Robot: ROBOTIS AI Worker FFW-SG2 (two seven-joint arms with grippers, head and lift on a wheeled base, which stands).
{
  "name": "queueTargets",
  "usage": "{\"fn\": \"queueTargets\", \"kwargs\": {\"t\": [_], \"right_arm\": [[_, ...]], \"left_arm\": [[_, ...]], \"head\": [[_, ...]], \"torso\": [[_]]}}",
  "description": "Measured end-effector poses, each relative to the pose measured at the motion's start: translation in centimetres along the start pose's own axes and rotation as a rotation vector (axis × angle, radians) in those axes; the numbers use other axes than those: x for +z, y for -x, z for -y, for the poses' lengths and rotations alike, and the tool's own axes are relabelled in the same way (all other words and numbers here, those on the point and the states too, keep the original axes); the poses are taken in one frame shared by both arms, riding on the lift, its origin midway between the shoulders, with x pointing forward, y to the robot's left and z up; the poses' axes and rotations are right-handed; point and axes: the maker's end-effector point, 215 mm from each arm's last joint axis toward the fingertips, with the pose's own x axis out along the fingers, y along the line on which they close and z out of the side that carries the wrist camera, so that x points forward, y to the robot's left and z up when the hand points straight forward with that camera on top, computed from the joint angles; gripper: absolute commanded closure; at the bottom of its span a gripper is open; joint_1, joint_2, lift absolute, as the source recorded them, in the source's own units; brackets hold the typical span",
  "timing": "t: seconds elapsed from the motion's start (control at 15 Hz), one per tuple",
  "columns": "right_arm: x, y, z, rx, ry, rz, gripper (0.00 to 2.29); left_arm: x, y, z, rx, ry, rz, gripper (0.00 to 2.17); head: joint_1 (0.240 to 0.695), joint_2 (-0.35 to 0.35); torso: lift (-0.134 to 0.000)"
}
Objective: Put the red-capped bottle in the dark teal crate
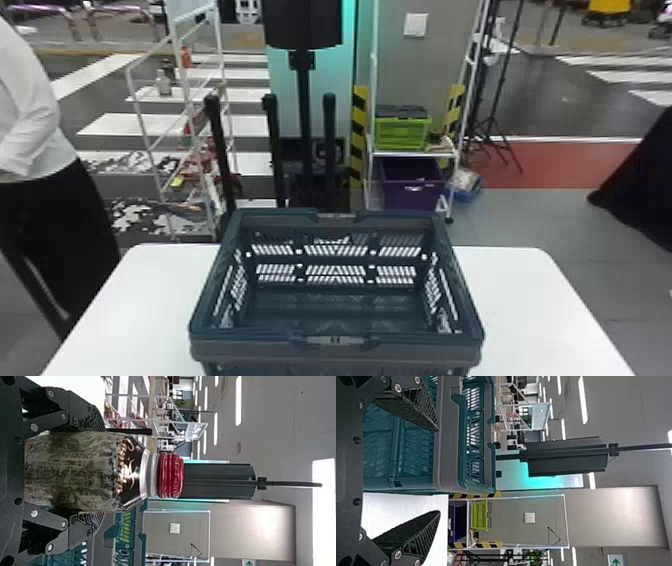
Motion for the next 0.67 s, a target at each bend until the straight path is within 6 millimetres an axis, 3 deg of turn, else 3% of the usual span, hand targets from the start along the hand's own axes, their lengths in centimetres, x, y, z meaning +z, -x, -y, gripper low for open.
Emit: {"fn": "queueTargets", "kwargs": {"t": [0.67], "right_arm": [[0.21,0.12,-0.06,-0.004,-0.003,0.006,0.15]], "left_arm": [[0.06,0.21,-0.35,0.007,0.006,0.01,2.09]], "head": [[0.499,0.0]], "torso": [[0.0]]}}
